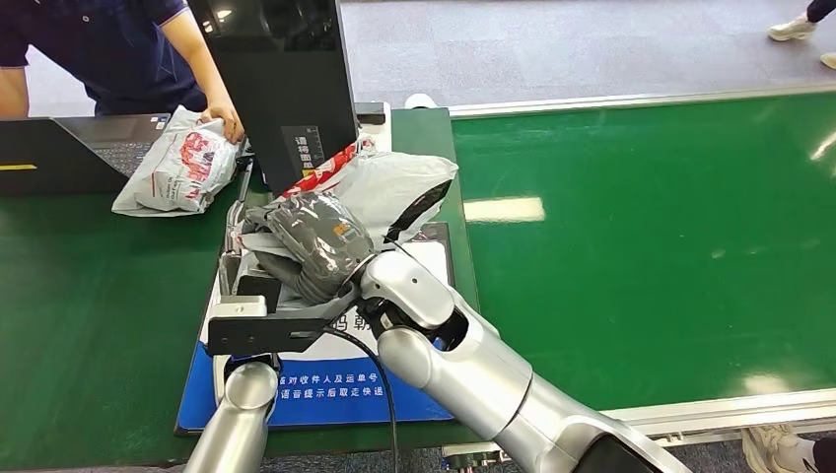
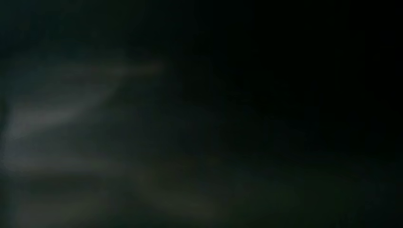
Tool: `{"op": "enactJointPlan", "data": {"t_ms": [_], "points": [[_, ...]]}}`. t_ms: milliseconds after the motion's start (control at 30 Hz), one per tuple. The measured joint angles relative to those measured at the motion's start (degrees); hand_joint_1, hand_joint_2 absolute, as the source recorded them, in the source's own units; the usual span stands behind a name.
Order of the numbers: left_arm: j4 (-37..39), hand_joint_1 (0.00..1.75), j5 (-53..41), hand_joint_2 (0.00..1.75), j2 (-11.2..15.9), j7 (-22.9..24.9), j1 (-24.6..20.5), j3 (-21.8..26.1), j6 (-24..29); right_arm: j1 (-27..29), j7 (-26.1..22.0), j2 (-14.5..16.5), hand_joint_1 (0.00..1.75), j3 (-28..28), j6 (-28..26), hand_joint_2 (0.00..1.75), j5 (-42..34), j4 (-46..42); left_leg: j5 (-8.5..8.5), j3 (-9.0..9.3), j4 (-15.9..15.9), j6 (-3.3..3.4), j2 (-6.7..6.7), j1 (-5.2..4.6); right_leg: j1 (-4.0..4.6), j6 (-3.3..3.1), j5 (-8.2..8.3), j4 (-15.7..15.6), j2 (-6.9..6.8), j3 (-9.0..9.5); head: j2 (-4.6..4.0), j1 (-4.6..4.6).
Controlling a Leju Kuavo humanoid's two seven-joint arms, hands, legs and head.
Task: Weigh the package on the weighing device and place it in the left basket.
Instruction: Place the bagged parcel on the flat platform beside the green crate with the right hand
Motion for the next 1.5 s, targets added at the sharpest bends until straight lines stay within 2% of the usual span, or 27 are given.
{"op": "enactJointPlan", "data": {"t_ms": [233, 433, 467, 567, 600, 867, 1500], "points": [[0.1, 0.00, 0.1, 1.75, 0.0, 0.2, -0.3, 1.1, 0.6, 0.2, 0.0, 0.3, 1.74, 0.4, 0.1, 1.75, -0.5, -0.7, 0.01, 0.01, 0.0, 0.00, 0.01, 0.00, 0.00, -0.01, 0.01, 0.0, 0.00, 0.00, 0.00, -0.01], [0.9, 0.00, 1.6, 1.75, 0.1, 0.6, -2.0, 3.5, 5.4, 2.0, -0.3, 0.9, 1.70, 0.5, 0.7, 1.75, -2.6, -1.1, 0.00, 0.00, 0.0, 0.00, 0.00, 0.01, 0.01, -0.01, 0.01, 0.0, 0.00, 0.00, 0.00, -0.01], [1.1, 0.00, 1.7, 1.75, 0.2, 0.7, -2.3, 4.2, 6.0, 2.5, -0.3, 0.9, 1.50, 0.5, 0.8, 1.75, -2.9, -1.2, 0.00, 0.00, 0.0, 0.00, 0.00, 0.01, 0.01, -0.01, 0.01, 0.0, 0.00, 0.00, 0.00, -0.01], [1.4, 0.00, 1.6, 1.75, 0.5, 1.2, -2.8, 6.0, 6.6, 4.0, -0.6, 1.0, 0.23, 0.5, 0.8, 1.75, -3.6, -1.3, 0.00, 0.01, 0.0, 0.00, 0.01, 0.01, 0.01, -0.01, 0.01, 0.0, 0.01, -0.01, 0.00, 0.00], [1.5, 0.00, 1.5, 1.75, 0.7, 1.4, -2.8, 6.6, 6.7, 4.6, -0.7, 1.0, 0.00, 0.5, 0.8, 1.75, -3.8, -1.4, 0.00, 0.01, 0.0, 0.00, 0.01, 0.01, 0.01, -0.01, 0.01, 0.0, 0.01, -0.01, 0.00, -0.01], [2.3, 0.00, 0.0, 1.75, 2.5, 1.9, -3.6, 10.3, 6.9, 9.0, -1.3, 0.8, 0.00, 0.3, 0.6, 1.75, -4.0, -2.4, 0.01, 0.00, 0.0, 0.00, 0.00, 0.01, 0.01, -0.01, 0.00, 0.0, 0.00, -0.01, 0.00, -0.01], [3.7, 0.00, -3.2, 1.75, 4.2, 2.3, -4.6, 10.9, 5.8, 12.1, -2.1, -1.3, 0.00, -4.0, -1.2, 1.75, -5.9, -3.6, 0.01, 0.01, 0.0, 0.00, 0.00, 0.00, 0.00, -0.01, 0.01, 0.0, 0.00, 0.00, 0.00, 0.00]]}}
